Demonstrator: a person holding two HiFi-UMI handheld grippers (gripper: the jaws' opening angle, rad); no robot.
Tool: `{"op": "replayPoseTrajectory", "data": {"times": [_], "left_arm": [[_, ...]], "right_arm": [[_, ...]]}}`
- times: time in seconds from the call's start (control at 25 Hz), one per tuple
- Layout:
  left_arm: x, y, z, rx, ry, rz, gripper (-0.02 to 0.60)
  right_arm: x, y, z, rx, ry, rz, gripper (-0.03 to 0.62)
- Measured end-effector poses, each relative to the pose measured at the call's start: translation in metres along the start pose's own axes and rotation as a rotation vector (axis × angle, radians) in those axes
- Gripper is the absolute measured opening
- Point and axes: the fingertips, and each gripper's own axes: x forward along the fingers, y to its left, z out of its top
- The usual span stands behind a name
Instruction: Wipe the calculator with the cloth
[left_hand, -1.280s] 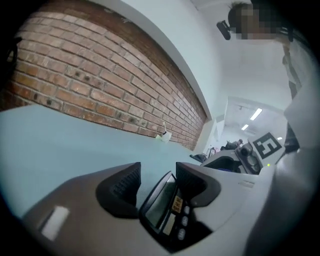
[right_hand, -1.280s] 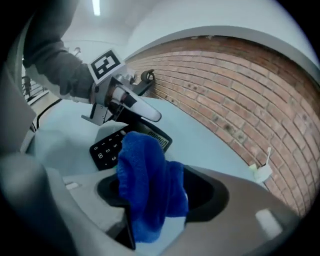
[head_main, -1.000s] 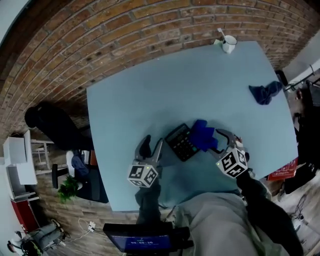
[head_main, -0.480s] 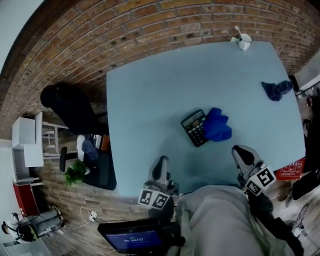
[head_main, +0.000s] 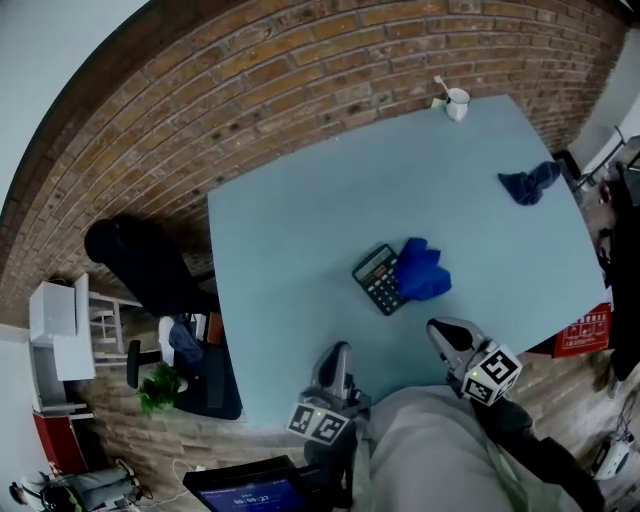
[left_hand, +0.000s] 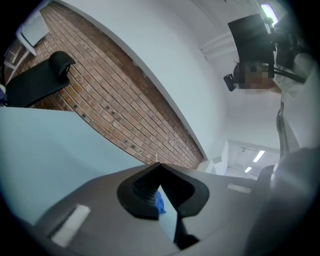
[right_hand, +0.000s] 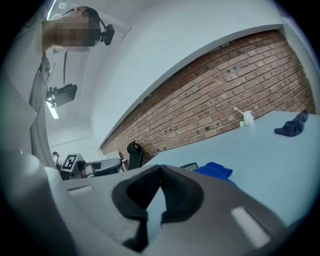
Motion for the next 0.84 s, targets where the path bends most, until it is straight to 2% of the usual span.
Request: {"op": "replayPoseTrajectory", "data": {"times": [0.36,0.84], "left_arm": [[0.018,-0.012,-0.019,-0.059,0.047,-0.051,0.000],[0.014,-0.007,-0.030,-0.109,0.031,-0.005,0.000]], "right_arm": [[-0.032,-0.015,-0.012,0.058,0.015,-0.079,0.002],[-0.029,-0.016,-0.026,0.051,0.078,-0.028,0.002]]}}
